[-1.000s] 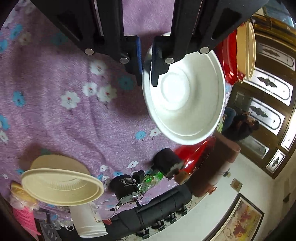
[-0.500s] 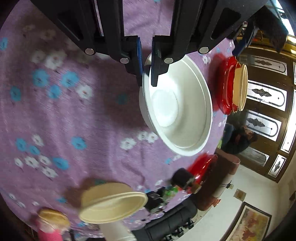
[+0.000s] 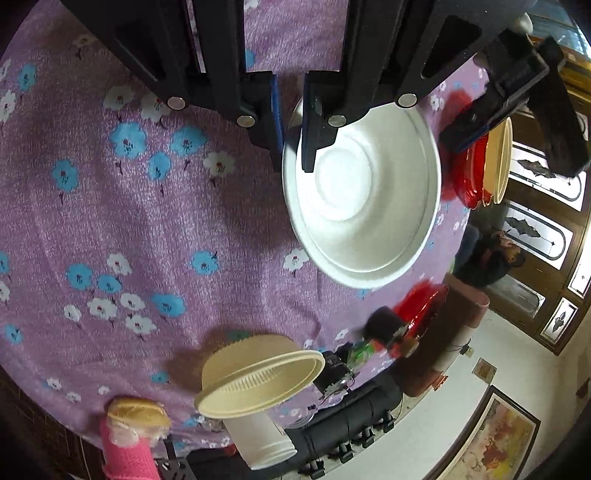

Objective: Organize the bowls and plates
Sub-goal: 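Carry the white bowl with the right tool onto the cream bowl, release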

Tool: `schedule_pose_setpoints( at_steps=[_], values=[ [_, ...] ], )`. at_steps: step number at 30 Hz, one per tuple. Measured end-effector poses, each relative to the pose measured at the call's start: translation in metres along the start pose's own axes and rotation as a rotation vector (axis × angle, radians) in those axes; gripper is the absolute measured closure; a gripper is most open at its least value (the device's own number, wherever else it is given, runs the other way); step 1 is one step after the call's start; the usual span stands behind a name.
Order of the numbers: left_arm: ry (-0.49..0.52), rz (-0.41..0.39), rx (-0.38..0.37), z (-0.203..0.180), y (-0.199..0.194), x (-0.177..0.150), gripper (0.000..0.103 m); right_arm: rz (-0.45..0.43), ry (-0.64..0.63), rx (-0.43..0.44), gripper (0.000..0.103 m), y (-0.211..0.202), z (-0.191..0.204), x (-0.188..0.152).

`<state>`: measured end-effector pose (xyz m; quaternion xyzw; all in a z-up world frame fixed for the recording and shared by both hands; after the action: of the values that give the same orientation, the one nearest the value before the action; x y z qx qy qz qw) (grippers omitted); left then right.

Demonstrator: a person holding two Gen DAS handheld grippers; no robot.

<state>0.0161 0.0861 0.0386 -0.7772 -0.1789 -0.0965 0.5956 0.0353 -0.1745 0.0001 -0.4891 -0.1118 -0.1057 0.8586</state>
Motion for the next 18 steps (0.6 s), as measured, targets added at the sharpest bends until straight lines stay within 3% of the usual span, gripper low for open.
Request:
schedule_pose_setpoints(
  at_steps=[5, 7, 9, 12, 18],
  values=[
    [-0.006, 0.008, 0.010, -0.005, 0.019, 0.013, 0.021, -0.020, -0.011, -0.005, 0.091, 0.001, 0.000, 0.003],
    [0.014, 0.010, -0.010, -0.010, 0.024, 0.013, 0.026, -0.023, -0.015, -0.008, 0.091, 0.002, -0.001, 0.003],
    [0.049, 0.022, -0.013, -0.015, 0.028, 0.012, 0.063, -0.028, -0.024, -0.014, 0.091, 0.004, -0.001, 0.003],
    [0.090, 0.048, -0.043, -0.025, 0.033, 0.008, 0.089, -0.025, -0.044, 0.020, 0.090, 0.006, 0.002, 0.002],
    [0.121, 0.004, -0.027, -0.031, 0.013, -0.005, 0.091, -0.039, -0.070, 0.003, 0.091, 0.006, 0.016, -0.003]
  ],
)
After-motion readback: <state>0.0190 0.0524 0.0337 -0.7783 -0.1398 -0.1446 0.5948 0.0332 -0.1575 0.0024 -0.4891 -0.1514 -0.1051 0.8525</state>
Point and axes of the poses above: each gripper's, at about its wrist camera, not at the fingertips, and y roughly the way its jaws point, z to its left, x to its top, the point moved 1 cm from there along y, roughly the way its jaws point, and after that the axes turned 8 degrees about z, right-handed, at the moved point
